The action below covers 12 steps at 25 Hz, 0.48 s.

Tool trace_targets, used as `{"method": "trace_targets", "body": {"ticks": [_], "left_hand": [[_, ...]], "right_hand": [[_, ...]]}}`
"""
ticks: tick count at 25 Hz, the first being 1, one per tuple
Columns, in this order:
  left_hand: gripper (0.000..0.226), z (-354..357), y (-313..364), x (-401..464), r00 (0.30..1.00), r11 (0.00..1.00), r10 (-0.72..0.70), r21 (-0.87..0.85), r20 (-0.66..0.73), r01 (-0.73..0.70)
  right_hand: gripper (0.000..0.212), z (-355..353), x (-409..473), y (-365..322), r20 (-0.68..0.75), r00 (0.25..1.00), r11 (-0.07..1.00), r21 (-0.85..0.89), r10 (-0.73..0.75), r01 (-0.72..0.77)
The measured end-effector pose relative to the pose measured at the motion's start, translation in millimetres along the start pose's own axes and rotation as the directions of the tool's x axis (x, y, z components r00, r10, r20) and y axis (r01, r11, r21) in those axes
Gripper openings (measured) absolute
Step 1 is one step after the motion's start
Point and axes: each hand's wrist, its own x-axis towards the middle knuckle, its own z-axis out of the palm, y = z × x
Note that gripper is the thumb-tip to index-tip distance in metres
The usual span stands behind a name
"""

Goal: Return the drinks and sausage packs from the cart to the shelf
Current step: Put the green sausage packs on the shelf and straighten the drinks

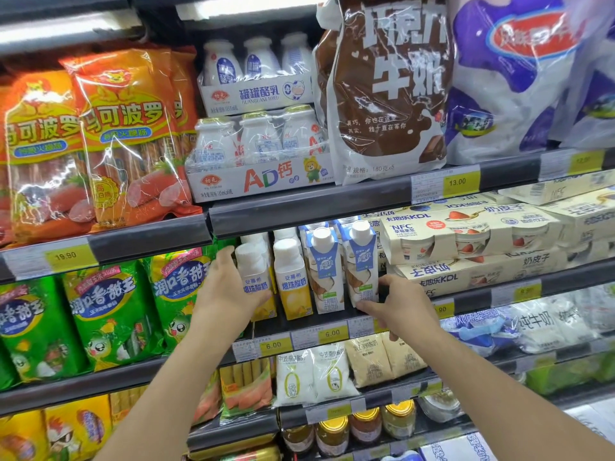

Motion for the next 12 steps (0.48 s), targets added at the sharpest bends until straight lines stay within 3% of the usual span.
{"method": "trace_targets", "body": {"ticks": [4, 12], "left_hand": [[0.049, 25.7, -1.6, 5.5, 0.99, 0.965, -0.098, -0.233, 0.101, 0.119], [0.043, 36.6, -12.4, 0.1, 0.987, 0.955, -0.12, -0.259, 0.106, 0.144]], "right_hand": [[0.032, -1.6, -0.1, -0.8, 0.014, 1.0, 1.0, 0.012, -0.012, 0.011], [0.026, -1.5, -3.1, -3.9, -0.011, 1.0, 0.999, -0.031, -0.007, 0.006]]}}
